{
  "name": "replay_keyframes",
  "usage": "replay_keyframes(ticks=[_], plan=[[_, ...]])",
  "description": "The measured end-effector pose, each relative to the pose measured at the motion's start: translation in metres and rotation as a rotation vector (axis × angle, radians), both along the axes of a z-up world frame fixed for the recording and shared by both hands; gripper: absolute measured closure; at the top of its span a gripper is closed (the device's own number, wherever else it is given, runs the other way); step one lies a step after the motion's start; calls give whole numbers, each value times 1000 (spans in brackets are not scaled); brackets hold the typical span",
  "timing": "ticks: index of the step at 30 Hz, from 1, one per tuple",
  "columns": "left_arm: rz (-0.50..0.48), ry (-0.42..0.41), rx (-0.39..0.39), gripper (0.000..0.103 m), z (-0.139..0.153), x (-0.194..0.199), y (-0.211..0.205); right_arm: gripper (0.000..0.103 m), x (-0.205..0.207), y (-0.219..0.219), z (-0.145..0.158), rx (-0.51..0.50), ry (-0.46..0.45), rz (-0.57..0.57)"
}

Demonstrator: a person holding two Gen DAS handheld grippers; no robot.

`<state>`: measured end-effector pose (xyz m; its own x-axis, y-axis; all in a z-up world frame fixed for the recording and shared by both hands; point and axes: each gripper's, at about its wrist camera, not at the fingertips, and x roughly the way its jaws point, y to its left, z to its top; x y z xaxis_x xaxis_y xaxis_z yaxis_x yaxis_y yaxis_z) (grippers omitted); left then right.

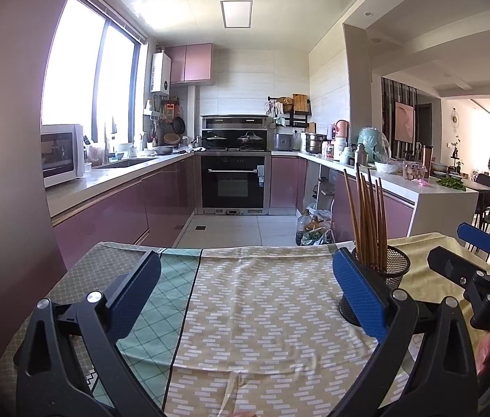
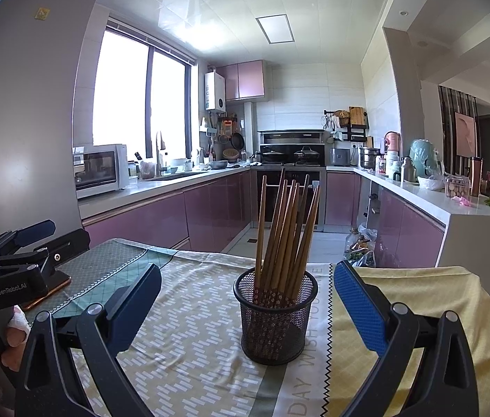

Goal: Organize utensils

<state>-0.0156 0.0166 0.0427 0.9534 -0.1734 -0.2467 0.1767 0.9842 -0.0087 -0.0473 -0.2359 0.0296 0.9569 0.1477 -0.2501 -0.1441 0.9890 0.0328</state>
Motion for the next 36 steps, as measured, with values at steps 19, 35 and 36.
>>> replay_keyframes(ticks=[19,35,36], plan=[[0,2,-1,6,0,-1,-1,7,0,1,-1,2,-2,2],[0,1,1,6,0,-1,-1,7,1,2,-1,5,1,1],[0,1,1,6,0,-1,0,7,1,2,-1,6,1,0]])
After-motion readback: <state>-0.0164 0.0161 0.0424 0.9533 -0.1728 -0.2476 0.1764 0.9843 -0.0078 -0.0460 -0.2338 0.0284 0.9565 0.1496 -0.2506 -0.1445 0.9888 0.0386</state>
